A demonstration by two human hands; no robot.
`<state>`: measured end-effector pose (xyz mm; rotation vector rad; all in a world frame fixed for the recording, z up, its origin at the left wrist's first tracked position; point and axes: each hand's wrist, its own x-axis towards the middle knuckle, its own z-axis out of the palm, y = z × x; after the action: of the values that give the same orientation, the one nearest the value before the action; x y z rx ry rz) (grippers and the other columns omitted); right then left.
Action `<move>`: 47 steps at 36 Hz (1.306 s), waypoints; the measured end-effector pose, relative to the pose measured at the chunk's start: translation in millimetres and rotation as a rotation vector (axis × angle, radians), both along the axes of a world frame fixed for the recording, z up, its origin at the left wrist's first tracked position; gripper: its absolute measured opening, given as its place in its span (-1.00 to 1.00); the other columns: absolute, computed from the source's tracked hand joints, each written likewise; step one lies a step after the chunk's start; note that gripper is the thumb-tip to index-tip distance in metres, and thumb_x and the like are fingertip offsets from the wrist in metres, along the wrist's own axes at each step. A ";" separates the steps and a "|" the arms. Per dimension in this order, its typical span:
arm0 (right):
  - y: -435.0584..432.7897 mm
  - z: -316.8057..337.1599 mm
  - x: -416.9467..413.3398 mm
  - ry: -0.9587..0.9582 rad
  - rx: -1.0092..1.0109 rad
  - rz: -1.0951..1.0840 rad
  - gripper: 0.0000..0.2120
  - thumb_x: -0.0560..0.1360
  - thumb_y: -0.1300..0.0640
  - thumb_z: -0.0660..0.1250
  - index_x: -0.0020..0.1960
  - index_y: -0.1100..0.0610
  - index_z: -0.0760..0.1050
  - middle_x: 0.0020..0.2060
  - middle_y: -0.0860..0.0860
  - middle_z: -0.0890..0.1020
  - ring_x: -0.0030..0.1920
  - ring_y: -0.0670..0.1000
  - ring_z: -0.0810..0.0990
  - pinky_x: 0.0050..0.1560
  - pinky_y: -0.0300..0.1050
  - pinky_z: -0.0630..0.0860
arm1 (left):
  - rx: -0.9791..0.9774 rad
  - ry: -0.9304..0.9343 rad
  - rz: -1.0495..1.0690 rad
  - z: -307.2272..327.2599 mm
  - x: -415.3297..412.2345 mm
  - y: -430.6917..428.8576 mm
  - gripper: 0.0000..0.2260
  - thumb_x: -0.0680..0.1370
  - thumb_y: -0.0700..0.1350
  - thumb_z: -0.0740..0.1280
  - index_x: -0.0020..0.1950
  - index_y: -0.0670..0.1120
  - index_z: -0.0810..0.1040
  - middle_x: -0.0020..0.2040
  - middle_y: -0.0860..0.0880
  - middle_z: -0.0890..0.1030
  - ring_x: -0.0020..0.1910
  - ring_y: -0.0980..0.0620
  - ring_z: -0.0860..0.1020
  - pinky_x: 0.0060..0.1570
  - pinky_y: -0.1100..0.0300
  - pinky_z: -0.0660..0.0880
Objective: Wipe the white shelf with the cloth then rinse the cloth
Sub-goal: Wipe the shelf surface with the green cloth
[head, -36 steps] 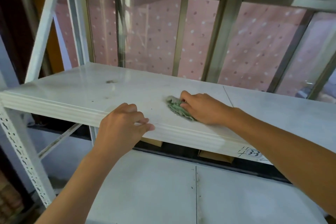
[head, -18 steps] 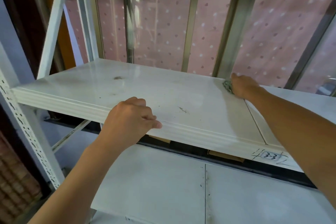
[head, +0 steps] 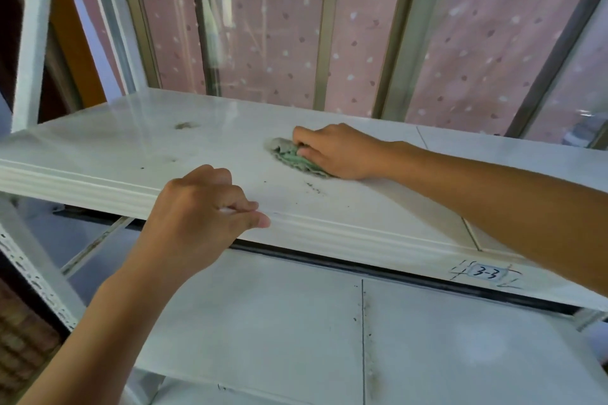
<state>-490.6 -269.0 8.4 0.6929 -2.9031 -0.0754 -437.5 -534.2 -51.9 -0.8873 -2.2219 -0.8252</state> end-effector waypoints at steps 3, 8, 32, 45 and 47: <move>3.5 1.1 0.4 -0.011 -0.037 -0.024 -0.84 0.70 0.00 0.05 0.11 0.08 0.31 -0.31 0.05 0.48 -0.32 0.06 0.45 -0.30 -0.04 0.36 | 0.000 -0.008 -0.001 2.0 1.2 -0.1 -0.78 0.31 0.13 0.50 -0.28 -0.02 0.74 -0.40 0.10 0.51 -0.25 0.12 0.43 -0.31 0.38 0.30; 48.8 -3.2 -46.6 0.058 -0.029 -0.284 -0.79 0.70 0.00 0.01 0.15 0.12 0.29 -0.19 0.20 0.53 -0.27 0.14 0.44 -0.28 0.02 0.35 | -0.034 0.020 -0.010 1.0 0.8 -1.8 -0.77 0.34 0.12 0.51 -0.26 -0.04 0.75 -0.39 0.07 0.51 -0.32 0.10 0.41 -0.37 0.27 0.34; -7.5 -1.5 -28.5 0.017 0.042 0.123 -0.86 0.70 -0.03 0.05 0.09 0.03 0.27 -0.34 -0.01 0.45 -0.34 0.03 0.43 -0.31 -0.02 0.33 | 0.046 -0.003 0.025 -0.9 6.9 -0.8 -0.77 0.31 0.13 0.52 -0.24 -0.02 0.75 -0.34 0.13 0.52 -0.29 0.17 0.45 -0.34 0.25 0.38; 110.9 0.2 -3.0 0.059 0.050 -0.429 -0.76 0.69 0.04 0.07 0.30 0.13 0.25 -0.11 0.23 0.55 -0.20 0.17 0.49 -0.20 0.01 0.44 | -0.008 -0.030 0.024 -3.2 3.8 -1.7 -0.68 0.35 0.25 0.46 -0.23 0.01 0.75 -0.34 0.16 0.51 -0.28 0.13 0.43 -0.32 0.35 0.33; 126.8 -2.1 9.3 0.070 0.075 -0.478 -0.82 0.69 0.03 0.06 0.22 0.10 0.27 -0.12 0.25 0.57 -0.20 0.19 0.50 -0.15 0.07 0.53 | 0.005 -0.027 0.015 -3.7 5.0 -2.3 -0.71 0.34 0.21 0.47 -0.23 -0.01 0.75 -0.35 0.16 0.50 -0.28 0.13 0.42 -0.32 0.36 0.33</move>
<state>-481.3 -142.2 6.2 -0.0084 -2.9407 -0.2573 -432.5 -536.5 -55.6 -0.8610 -2.2468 -0.8399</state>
